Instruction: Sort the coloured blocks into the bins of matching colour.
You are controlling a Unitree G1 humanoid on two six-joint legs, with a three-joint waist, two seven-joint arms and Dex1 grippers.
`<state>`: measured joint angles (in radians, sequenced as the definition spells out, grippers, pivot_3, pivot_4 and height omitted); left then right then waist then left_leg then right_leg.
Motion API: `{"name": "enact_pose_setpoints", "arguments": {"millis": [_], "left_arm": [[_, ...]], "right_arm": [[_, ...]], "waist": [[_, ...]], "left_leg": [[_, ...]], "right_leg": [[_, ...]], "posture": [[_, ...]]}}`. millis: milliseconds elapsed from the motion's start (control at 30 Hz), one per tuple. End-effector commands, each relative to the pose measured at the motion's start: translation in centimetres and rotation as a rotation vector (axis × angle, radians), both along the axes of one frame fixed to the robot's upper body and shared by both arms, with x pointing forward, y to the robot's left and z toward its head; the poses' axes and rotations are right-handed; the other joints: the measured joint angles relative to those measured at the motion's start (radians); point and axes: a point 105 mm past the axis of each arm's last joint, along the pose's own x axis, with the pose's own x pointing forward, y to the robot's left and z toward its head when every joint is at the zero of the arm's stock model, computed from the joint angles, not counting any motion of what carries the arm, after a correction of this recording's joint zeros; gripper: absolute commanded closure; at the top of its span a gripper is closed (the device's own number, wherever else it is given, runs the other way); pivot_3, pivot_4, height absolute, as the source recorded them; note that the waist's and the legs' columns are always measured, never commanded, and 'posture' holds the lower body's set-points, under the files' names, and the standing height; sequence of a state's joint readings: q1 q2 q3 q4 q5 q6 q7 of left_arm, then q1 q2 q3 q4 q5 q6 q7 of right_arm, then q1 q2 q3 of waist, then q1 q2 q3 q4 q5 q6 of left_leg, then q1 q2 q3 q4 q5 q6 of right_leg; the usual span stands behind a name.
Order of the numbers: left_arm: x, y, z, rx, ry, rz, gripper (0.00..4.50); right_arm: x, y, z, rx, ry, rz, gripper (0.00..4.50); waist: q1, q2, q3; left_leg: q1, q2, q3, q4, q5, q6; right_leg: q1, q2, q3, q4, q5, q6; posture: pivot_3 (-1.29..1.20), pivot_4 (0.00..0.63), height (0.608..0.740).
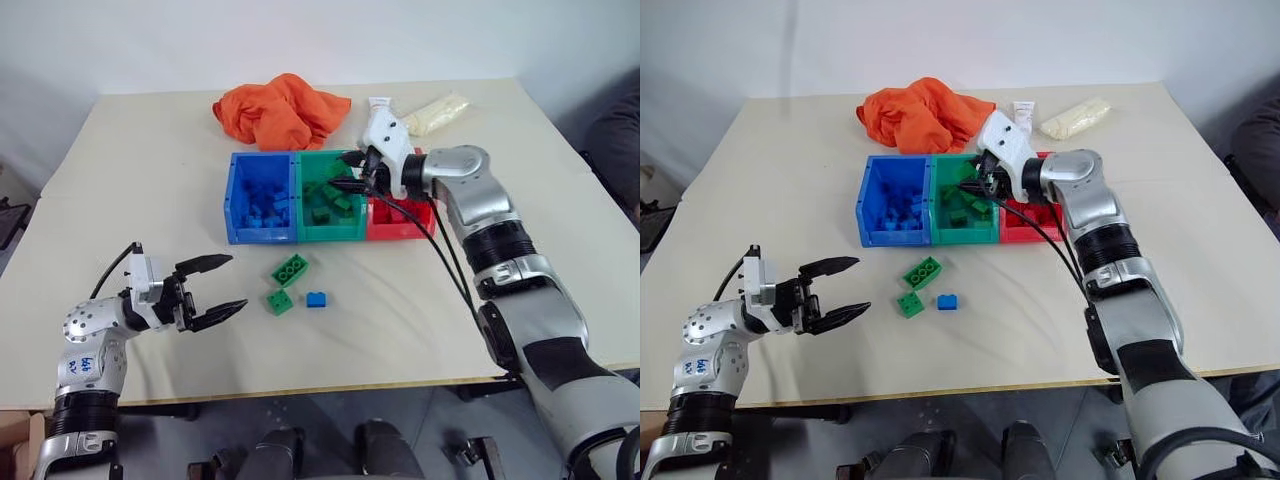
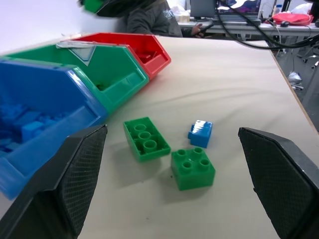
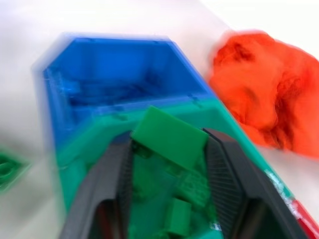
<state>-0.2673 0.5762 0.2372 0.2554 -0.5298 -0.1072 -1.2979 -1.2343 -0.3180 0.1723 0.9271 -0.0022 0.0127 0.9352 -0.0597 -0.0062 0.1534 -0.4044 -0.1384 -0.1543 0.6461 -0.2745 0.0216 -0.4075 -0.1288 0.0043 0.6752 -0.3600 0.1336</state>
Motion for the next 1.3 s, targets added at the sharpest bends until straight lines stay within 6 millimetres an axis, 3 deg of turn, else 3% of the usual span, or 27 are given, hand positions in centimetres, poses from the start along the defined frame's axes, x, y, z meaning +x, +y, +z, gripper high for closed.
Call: {"name": "enact_pose_setpoints", "arguments": {"millis": [33,200,233,333,433,533,767,900,1000,1100,1300], "left_arm": [[0.0,0.5,0.6,0.001,-0.024,0.002,0.0],[0.2,0.4,0.9,0.009,-0.026,-0.016,0.0],[0.2,0.4,1.0,0.012,-0.028,-0.019,0.0],[0.3,0.5,1.2,0.017,-0.031,-0.024,0.0],[0.3,0.5,1.3,0.015,-0.034,-0.027,0.0],[0.3,0.3,1.2,0.011,-0.035,-0.029,0.0],[0.1,0.0,0.5,-0.002,-0.015,-0.036,0.0],[-0.2,0.2,0.3,0.001,-0.01,-0.026,0.0],[-0.5,0.5,0.1,0.006,-0.002,-0.024,0.0],[-0.6,0.6,0.0,0.007,0.004,-0.022,0.0],[-0.6,0.5,0.0,0.005,0.006,-0.029,0.0]], "right_arm": [[0.3,0.9,0.9,0.009,-0.057,0.002,1.88],[0.3,1.4,1.2,0.016,-0.083,0.015,0.19],[0.2,1.4,1.3,0.019,-0.086,0.028,0.02],[0.0,1.3,1.7,0.026,-0.1,0.044,0.02],[-1.3,0.9,2.8,0.048,-0.151,0.126,0.02],[-3.1,0.0,2.4,0.037,-0.139,0.218,0.02],[-9.4,-6.0,-2.1,-0.136,0.066,0.311,0.02],[-12.7,-10.4,-5.4,-0.255,0.226,0.231,0.02],[-14.4,-13.2,-6.7,-0.292,0.313,0.157,0.02],[-15.1,-15.4,-7.2,-0.31,0.355,0.076,0.02],[-15.0,-15.5,-7.0,-0.298,0.345,0.047,0.02]], "waist": [[-0.002,0.0,0.0],[-0.009,0.0,0.0],[-0.011,0.0,0.0],[-0.019,0.0,0.0],[-0.025,0.0,0.0],[-0.025,0.0,0.0],[0.003,0.0,0.0],[0.012,0.0,0.0],[0.021,0.0,0.0],[0.032,0.0,0.0],[0.033,0.0,0.0]], "left_leg": [[0.0,0.0,0.0,0.0,0.0,0.0],[0.0,0.0,0.0,0.0,0.0,0.0],[0.0,0.0,-0.001,0.0,0.0,0.0],[0.0,0.0,-0.001,0.001,0.0,0.0],[0.0,0.0,-0.001,0.001,0.0,0.0],[0.0,0.0,-0.001,0.001,0.0,0.0],[-0.002,-0.002,-0.002,0.001,-0.001,0.001],[-0.002,-0.002,0.0,0.001,-0.001,0.001],[-0.002,-0.001,0.002,0.001,-0.001,0.002],[-0.002,0.0,0.004,0.001,-0.001,0.002],[-0.001,0.001,0.004,0.001,-0.001,0.002]], "right_leg": [[0.0,0.0,0.0,0.0,0.0,0.0],[-0.001,0.0,0.0,0.002,0.0,0.0],[-0.001,0.0,0.0,0.003,0.0,0.0],[-0.001,0.0,0.0,0.004,0.0,0.0],[-0.002,0.0,0.0,0.004,0.0,0.0],[-0.002,0.0,0.0,0.004,0.0,0.0],[-0.001,-0.001,0.0,0.002,0.0,0.0],[-0.001,-0.001,0.001,-0.003,0.0,0.0],[0.0,-0.001,0.001,-0.007,0.0,0.0],[0.001,-0.001,0.001,-0.011,0.0,0.0],[0.004,0.0,0.0,-0.014,0.0,0.0]], "posture": [[0.0,0.15,0.74],[0.0,0.15,0.74],[0.0,0.15,0.74],[0.0,0.15,0.74],[0.0,0.15,0.74],[0.0,0.15,0.74],[0.0,0.15,0.74],[0.0,0.15,0.74],[0.0,0.15,0.74],[0.0,0.15,0.74],[0.0,0.15,0.74]]}}
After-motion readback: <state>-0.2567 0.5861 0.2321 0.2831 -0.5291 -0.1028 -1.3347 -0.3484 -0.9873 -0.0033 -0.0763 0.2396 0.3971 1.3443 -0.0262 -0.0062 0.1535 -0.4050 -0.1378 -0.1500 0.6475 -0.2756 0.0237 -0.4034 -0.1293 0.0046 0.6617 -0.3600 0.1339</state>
